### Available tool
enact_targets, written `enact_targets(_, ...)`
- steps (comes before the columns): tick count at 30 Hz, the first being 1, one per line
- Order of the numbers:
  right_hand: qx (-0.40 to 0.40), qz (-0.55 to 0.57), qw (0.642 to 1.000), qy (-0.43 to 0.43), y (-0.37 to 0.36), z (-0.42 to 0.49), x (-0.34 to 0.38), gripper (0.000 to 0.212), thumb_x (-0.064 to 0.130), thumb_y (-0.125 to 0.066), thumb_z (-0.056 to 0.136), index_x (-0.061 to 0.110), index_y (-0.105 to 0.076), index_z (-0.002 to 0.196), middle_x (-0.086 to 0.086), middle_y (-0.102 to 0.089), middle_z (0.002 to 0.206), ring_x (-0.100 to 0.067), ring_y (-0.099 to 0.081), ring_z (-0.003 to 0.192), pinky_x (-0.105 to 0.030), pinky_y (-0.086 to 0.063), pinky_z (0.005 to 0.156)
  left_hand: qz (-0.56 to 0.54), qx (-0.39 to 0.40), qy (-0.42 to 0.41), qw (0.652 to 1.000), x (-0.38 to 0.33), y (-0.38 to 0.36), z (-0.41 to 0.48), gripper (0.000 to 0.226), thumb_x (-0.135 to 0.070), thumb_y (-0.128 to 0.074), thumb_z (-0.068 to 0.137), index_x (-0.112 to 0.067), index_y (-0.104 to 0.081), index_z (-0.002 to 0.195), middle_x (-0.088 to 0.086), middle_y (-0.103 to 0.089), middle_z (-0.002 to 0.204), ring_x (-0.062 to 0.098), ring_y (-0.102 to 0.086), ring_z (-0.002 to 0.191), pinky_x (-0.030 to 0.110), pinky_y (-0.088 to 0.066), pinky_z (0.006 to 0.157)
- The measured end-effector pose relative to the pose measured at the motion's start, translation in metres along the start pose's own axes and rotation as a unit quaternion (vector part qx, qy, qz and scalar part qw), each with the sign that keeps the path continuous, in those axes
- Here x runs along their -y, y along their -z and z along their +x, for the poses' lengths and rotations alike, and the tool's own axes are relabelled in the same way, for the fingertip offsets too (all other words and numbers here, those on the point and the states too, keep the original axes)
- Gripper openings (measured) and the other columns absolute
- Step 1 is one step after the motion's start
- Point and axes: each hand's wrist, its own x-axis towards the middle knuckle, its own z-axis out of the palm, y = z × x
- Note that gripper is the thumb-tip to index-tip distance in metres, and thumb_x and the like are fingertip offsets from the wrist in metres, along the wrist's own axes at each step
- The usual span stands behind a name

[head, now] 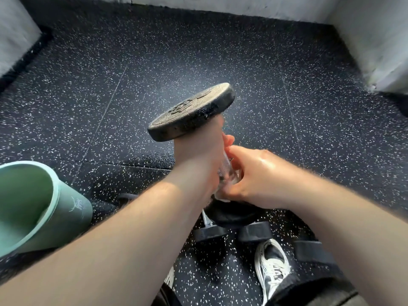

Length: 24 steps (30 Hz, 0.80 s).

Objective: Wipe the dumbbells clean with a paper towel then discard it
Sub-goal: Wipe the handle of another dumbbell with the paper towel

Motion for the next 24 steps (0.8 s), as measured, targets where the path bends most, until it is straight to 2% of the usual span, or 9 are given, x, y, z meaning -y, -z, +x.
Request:
enact_targets(3, -0.034, -0.069, 0.996, -0.038, -0.005, -0.001, 0.006, 0.071, 0.065, -0.077, 0.062, 0.034, -0.047, 0.118, 0.009, -0.052, 0.113, -0.021, -0.046, 0.114, -0.043, -0.042, 0.096, -0.004, 0.008, -0.003, 1.000, 0.000, -0.002, -0.001, 0.036, -0.022, -0.066, 0.086, -0.016, -0.052, 0.053, -0.006, -0.053, 0.039, 0.019, -0.060, 0.059, 0.049, -0.055, 0.089)
enact_targets(5, -0.060, -0.090, 0.993, -0.055, -0.004, -0.004, 0.009, 0.081, 0.068, -0.077, 0.062, 0.028, -0.043, 0.123, 0.004, -0.048, 0.120, -0.024, -0.041, 0.119, -0.044, -0.039, 0.099, -0.006, 0.008, -0.008, 1.000, 0.001, -0.003, 0.001, 0.040, -0.021, -0.065, 0.088, -0.016, -0.051, 0.051, -0.007, -0.050, 0.038, 0.018, -0.059, 0.059, 0.042, -0.054, 0.084)
enact_targets(9, -0.080, -0.046, 0.996, -0.018, -0.002, -0.009, 0.007, 0.058, 0.054, -0.076, 0.077, 0.022, -0.045, 0.116, 0.002, -0.061, 0.105, -0.026, -0.058, 0.101, -0.041, -0.048, 0.086, 0.014, 0.004, -0.008, 1.000, 0.001, -0.001, 0.007, 0.046, -0.028, -0.064, 0.087, -0.014, -0.059, 0.043, -0.007, -0.057, 0.042, 0.018, -0.059, 0.058, 0.041, -0.054, 0.078)
enact_targets(11, -0.071, -0.024, 0.997, 0.004, -0.003, -0.009, 0.005, 0.050, 0.044, -0.073, 0.083, 0.026, -0.046, 0.120, 0.001, -0.063, 0.100, -0.025, -0.062, 0.093, -0.039, -0.051, 0.080, 0.005, -0.002, -0.004, 1.000, 0.001, 0.000, 0.009, 0.048, -0.028, -0.064, 0.087, -0.013, -0.058, 0.042, -0.005, -0.057, 0.042, 0.019, -0.057, 0.057, 0.040, -0.052, 0.075)
enact_targets(14, -0.052, 0.010, 0.998, 0.022, -0.002, -0.008, 0.002, 0.060, 0.033, -0.075, 0.083, 0.034, -0.043, 0.133, 0.005, -0.066, 0.101, -0.020, -0.064, 0.092, -0.040, -0.053, 0.083, 0.017, 0.016, -0.002, 1.000, 0.002, 0.003, 0.008, 0.051, -0.032, -0.064, 0.082, -0.023, -0.058, 0.031, -0.006, -0.058, 0.044, 0.020, -0.059, 0.060, 0.050, -0.055, 0.090)
enact_targets(16, -0.037, 0.011, 0.998, 0.044, -0.001, -0.007, -0.001, 0.061, 0.027, -0.071, 0.084, 0.033, -0.041, 0.137, 0.005, -0.069, 0.105, -0.019, -0.066, 0.095, -0.040, -0.054, 0.085, 0.007, 0.023, -0.008, 1.000, 0.001, 0.003, 0.006, 0.052, -0.029, -0.063, 0.082, -0.020, -0.058, 0.031, -0.006, -0.056, 0.041, 0.019, -0.060, 0.059, 0.053, -0.053, 0.094)
enact_targets(18, -0.011, 0.008, 0.998, 0.056, 0.003, -0.006, -0.004, 0.063, 0.025, -0.069, 0.086, 0.032, -0.037, 0.140, 0.009, -0.069, 0.111, -0.013, -0.065, 0.096, -0.033, -0.052, 0.084, -0.008, 0.023, -0.012, 1.000, 0.002, 0.003, 0.007, 0.052, -0.022, -0.064, 0.086, -0.014, -0.056, 0.036, -0.006, -0.052, 0.039, 0.018, -0.059, 0.055, 0.049, -0.055, 0.090)
enact_targets(21, 0.053, 0.003, 0.996, 0.067, 0.011, -0.005, -0.005, 0.075, 0.028, -0.066, 0.088, 0.038, -0.025, 0.150, 0.018, -0.066, 0.114, 0.005, -0.055, 0.079, -0.016, -0.041, 0.067, -0.033, 0.038, -0.021, 0.999, 0.002, 0.003, 0.008, 0.039, -0.015, -0.065, 0.086, -0.017, -0.053, 0.048, -0.005, -0.050, 0.041, 0.017, -0.057, 0.051, 0.042, -0.053, 0.078)
enact_targets(24, 0.077, 0.002, 0.995, 0.061, 0.016, -0.006, -0.004, 0.082, 0.038, -0.071, 0.083, 0.032, -0.024, 0.150, 0.019, -0.064, 0.095, 0.004, -0.054, 0.071, -0.016, -0.042, 0.062, -0.041, 0.064, -0.021, 0.997, 0.003, 0.002, 0.008, 0.034, -0.013, -0.065, 0.084, -0.017, -0.051, 0.053, -0.002, -0.047, 0.043, 0.016, -0.055, 0.046, 0.036, -0.048, 0.071)
